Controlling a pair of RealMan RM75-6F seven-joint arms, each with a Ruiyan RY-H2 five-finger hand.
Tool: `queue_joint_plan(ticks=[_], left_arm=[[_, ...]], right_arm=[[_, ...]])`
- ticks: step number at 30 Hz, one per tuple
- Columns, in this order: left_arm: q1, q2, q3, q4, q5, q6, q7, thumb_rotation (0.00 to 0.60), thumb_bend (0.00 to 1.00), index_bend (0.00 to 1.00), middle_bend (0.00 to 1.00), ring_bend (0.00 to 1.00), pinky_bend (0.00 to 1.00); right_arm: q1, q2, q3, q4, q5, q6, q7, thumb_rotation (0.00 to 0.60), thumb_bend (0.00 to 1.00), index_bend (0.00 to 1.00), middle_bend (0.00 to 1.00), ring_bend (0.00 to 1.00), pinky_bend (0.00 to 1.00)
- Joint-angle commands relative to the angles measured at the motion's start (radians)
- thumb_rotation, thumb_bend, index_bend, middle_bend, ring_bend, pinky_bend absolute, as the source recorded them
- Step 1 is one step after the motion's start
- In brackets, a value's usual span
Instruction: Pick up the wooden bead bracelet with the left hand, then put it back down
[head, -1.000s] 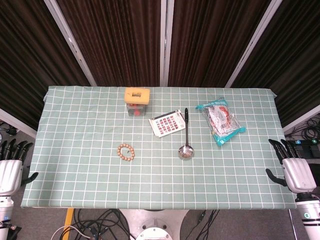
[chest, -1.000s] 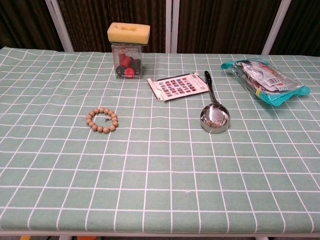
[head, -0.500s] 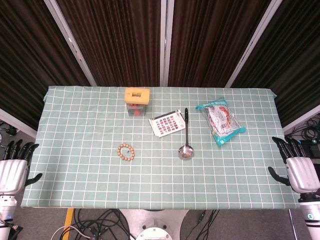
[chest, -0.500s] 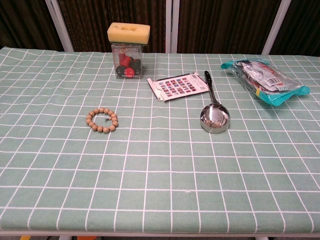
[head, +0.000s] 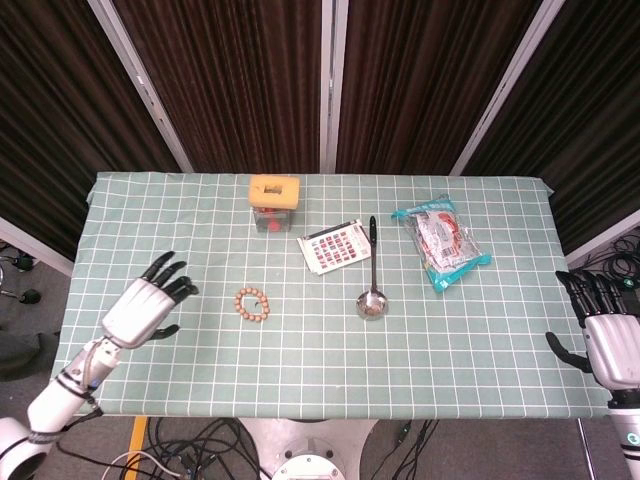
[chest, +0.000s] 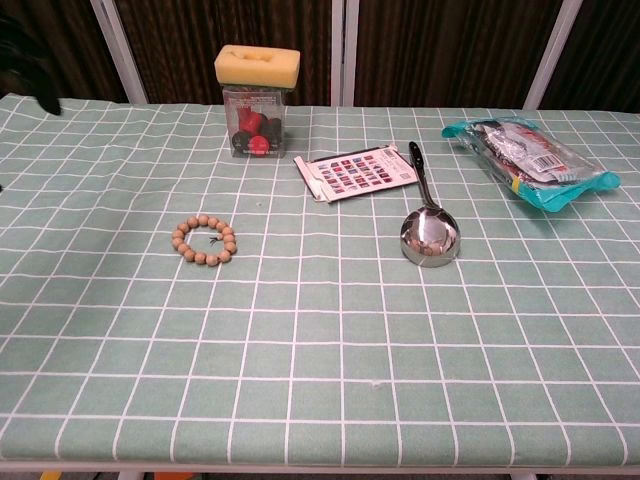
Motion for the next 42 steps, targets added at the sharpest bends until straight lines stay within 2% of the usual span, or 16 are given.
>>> queue_joint_plan(ticks=[1, 6, 13, 17, 23, 42], left_arm=[[-0.106, -0.097, -0.004, 0.087, 0.032, -0.117, 0.026, 0.6, 0.07, 0.35, 0.34, 0.14, 0.09], [-0.177, -0.205, -0.007, 0.188, 0.001, -0.204, 0.064, 0.6, 0.11, 0.36, 0.35, 0.14, 0.09], [-0.227, -0.308, -0.002, 0.305, -0.044, -0.258, 0.121, 0.6, 0.15, 0.39, 0.38, 0.14, 0.09], [-0.231, -0.336, 0.009, 0.328, -0.078, -0.278, 0.15, 0.6, 0.15, 0.43, 0.4, 0.14, 0.09], [-0.234, -0.381, 0.024, 0.37, -0.116, -0.281, 0.163, 0.6, 0.16, 0.43, 0.41, 0.14, 0.09], [-0.268, -0.467, 0.063, 0.468, -0.145, -0.272, 0.13, 0.6, 0.19, 0.45, 0.46, 0.17, 0.09]], right_arm=[[-0.002, 0.001, -0.001, 0.0, 0.003, -0.002, 0.001, 0.6, 0.2, 0.0, 0.1, 0.0, 0.0], [-0.001, -0.001, -0.002, 0.002, 0.014, -0.012, 0.006, 0.6, 0.2, 0.0, 0.1, 0.0, 0.0], [0.006, -0.012, -0.001, 0.011, 0.023, -0.03, 0.012, 0.6, 0.2, 0.0, 0.1, 0.0, 0.0], [0.009, -0.017, 0.001, 0.016, 0.032, -0.037, 0.017, 0.6, 0.19, 0.0, 0.1, 0.0, 0.0], [0.014, -0.023, 0.001, 0.024, 0.038, -0.052, 0.024, 0.6, 0.19, 0.0, 0.1, 0.0, 0.0], [0.01, -0.025, -0.003, 0.026, 0.051, -0.061, 0.034, 0.6, 0.19, 0.0, 0.09, 0.0, 0.0]])
